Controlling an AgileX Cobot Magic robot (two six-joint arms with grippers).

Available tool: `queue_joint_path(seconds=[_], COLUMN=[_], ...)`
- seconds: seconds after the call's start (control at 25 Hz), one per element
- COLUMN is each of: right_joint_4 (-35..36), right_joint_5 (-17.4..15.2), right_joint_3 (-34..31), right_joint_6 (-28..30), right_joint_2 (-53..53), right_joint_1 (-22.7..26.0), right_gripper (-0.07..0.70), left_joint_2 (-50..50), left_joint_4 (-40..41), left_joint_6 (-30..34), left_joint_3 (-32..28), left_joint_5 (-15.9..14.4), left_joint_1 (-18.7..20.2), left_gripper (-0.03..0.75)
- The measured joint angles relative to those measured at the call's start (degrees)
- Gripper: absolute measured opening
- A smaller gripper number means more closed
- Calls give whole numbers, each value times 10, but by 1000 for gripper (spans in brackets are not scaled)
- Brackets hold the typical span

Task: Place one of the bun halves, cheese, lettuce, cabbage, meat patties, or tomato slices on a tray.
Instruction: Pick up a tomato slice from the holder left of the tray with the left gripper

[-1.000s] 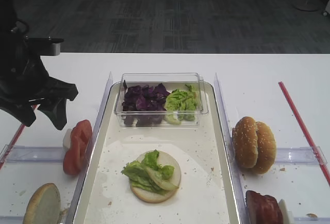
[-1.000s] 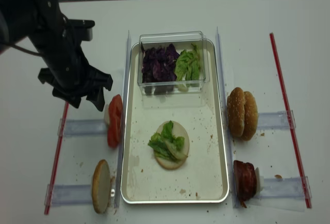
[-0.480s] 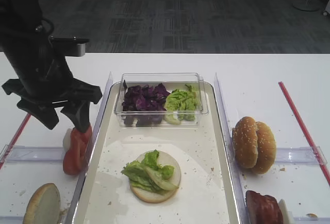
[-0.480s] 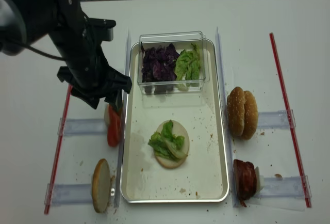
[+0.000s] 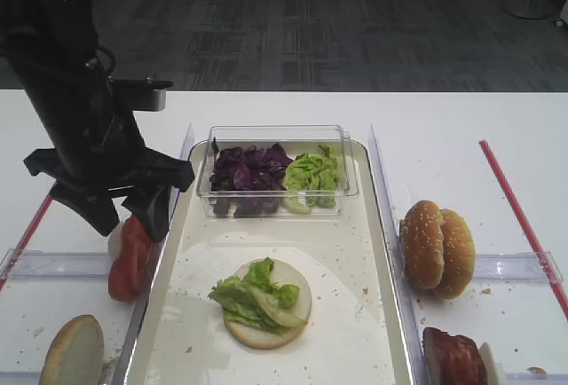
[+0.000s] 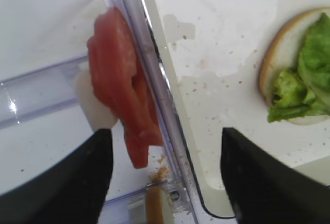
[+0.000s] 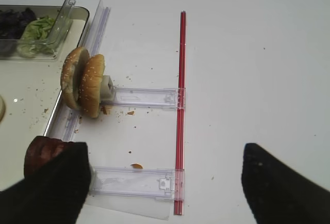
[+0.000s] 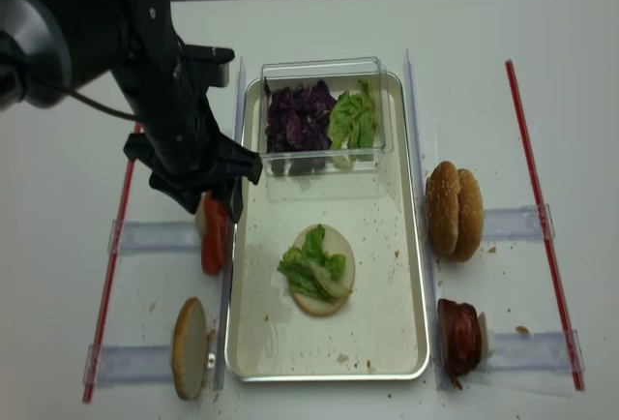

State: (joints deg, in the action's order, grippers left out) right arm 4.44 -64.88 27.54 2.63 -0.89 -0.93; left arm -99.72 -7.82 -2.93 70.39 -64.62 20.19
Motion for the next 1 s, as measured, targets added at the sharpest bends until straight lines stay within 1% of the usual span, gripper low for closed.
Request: queue_joint_path(seconds=[0.08, 0.32, 0.52, 0.8, 1.0], right_joint_4=[0, 0, 0, 0, 0], right_joint_5=[0, 0, 0, 0, 0], right_joint_3=[0, 0, 0, 0, 0], right_joint_6=[0, 0, 0, -1, -1], right_joint_2=[0, 0, 0, 0, 0], right_joint_1=[0, 0, 0, 0, 0], right_gripper=[615, 615, 615, 615, 615], left_joint_2=[-9, -23, -37, -48, -48], left_joint_4=[-3, -8, -9, -10, -10], left_joint_6=[0, 0, 0, 0, 0], left_joint_3=[0, 0, 0, 0, 0], left_joint_5=[4, 29, 32, 40, 43], left_joint_1=[0, 1, 1, 1, 1], left_gripper=[407, 387, 352, 342, 301])
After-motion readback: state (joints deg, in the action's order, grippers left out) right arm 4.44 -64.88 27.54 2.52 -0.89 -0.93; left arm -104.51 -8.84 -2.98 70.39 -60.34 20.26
